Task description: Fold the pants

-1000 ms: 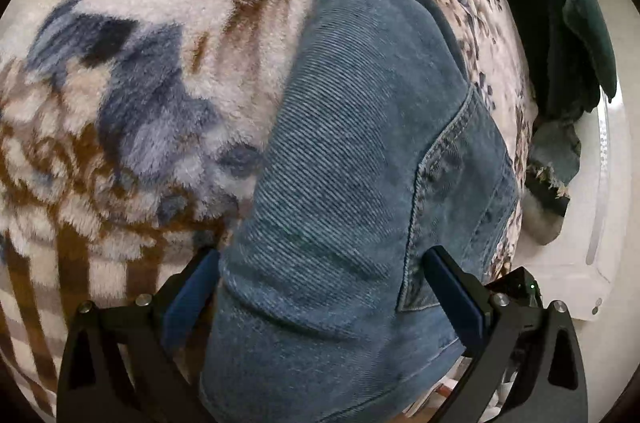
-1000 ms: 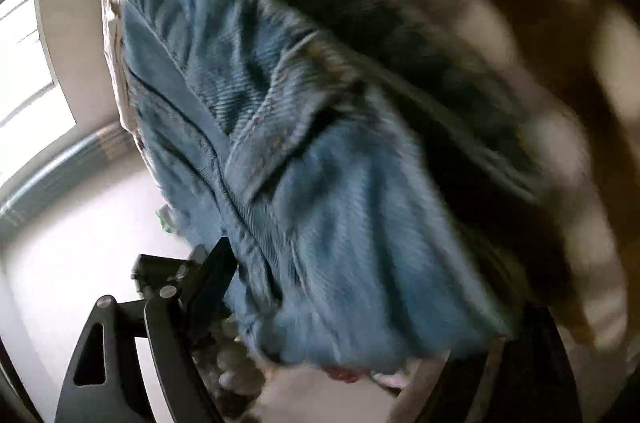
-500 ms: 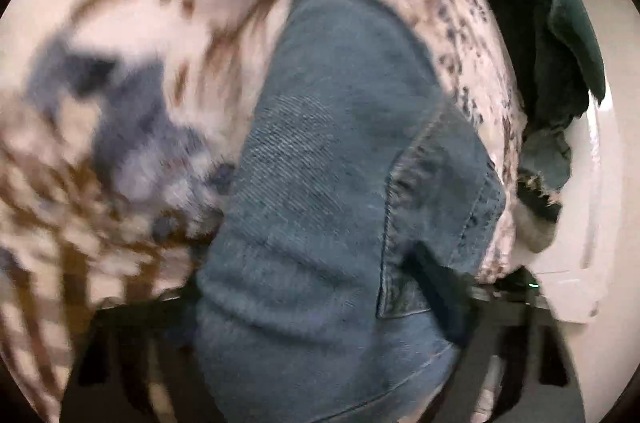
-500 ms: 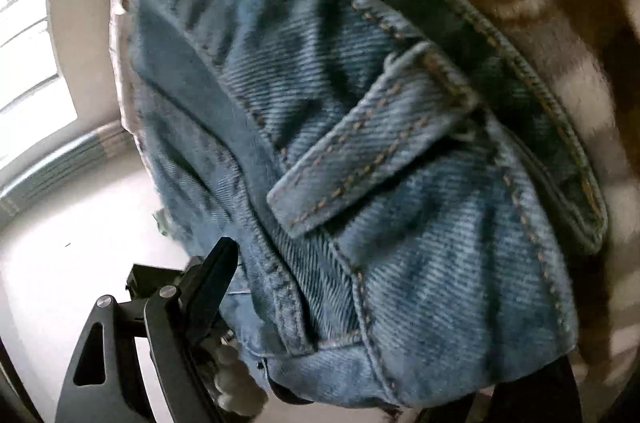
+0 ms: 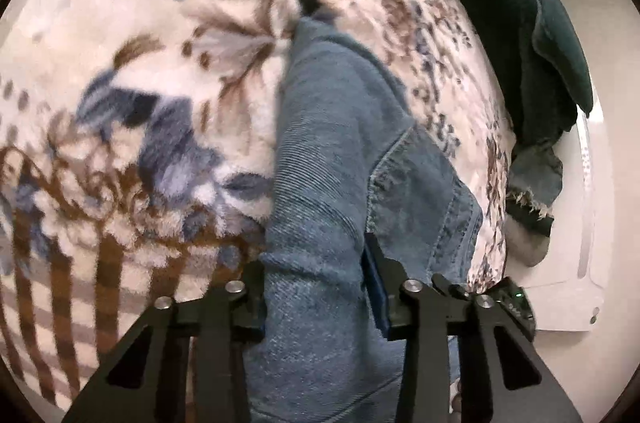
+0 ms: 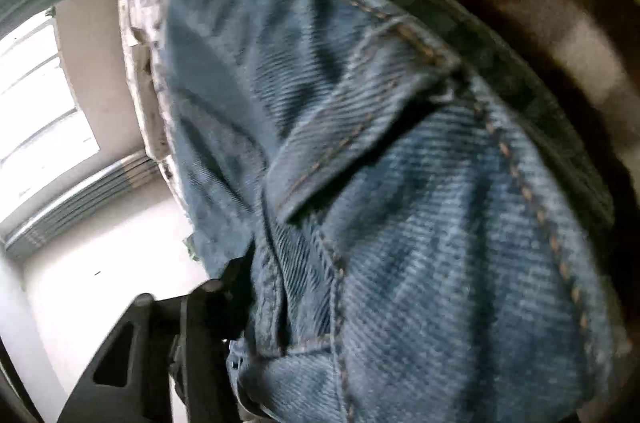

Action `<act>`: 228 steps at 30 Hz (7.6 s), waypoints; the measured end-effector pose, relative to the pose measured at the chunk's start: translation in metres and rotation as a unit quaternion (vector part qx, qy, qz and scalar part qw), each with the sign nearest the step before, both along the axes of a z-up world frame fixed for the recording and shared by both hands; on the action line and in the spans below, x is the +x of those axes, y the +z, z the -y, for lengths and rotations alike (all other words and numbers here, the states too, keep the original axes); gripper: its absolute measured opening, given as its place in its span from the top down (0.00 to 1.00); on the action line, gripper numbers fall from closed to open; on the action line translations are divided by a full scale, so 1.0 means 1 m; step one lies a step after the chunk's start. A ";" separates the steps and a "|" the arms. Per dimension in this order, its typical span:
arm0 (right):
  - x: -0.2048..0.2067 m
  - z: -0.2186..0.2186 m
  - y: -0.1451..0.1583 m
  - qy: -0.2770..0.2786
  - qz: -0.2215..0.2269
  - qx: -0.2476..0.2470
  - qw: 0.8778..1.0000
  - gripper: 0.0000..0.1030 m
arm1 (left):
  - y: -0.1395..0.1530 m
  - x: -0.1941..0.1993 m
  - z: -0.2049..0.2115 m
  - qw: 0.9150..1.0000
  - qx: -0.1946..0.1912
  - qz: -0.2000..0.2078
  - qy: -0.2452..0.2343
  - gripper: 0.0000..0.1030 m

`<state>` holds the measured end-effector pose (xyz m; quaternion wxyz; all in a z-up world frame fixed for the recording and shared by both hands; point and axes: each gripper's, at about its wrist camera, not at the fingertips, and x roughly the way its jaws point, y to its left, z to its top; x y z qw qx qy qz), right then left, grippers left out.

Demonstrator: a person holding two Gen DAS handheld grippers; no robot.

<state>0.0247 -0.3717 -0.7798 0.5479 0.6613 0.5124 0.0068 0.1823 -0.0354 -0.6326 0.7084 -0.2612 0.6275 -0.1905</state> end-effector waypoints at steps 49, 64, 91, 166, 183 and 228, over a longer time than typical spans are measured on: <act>0.609 -0.072 0.096 0.133 0.135 -0.203 0.961 0.44 | 0.030 0.464 -0.118 0.983 0.100 0.152 0.030 0.20; 0.567 -0.132 0.273 0.218 0.045 -0.590 0.776 0.01 | 0.146 0.407 -0.076 0.934 0.294 0.204 -0.010 0.05; 0.211 -0.167 0.652 0.187 0.185 -0.642 0.720 0.01 | 0.463 0.110 -0.057 0.901 0.289 0.321 0.033 0.05; 0.223 -0.204 0.683 0.193 0.191 -0.640 0.719 0.00 | 0.476 0.126 -0.072 0.888 0.325 0.322 0.046 0.00; 0.228 -0.216 0.681 0.200 0.203 -0.636 0.717 0.00 | 0.476 0.126 -0.078 0.882 0.336 0.325 0.051 0.00; 0.220 -0.218 0.685 0.205 0.207 -0.631 0.720 0.00 | 0.481 0.121 -0.080 0.881 0.337 0.328 0.053 0.00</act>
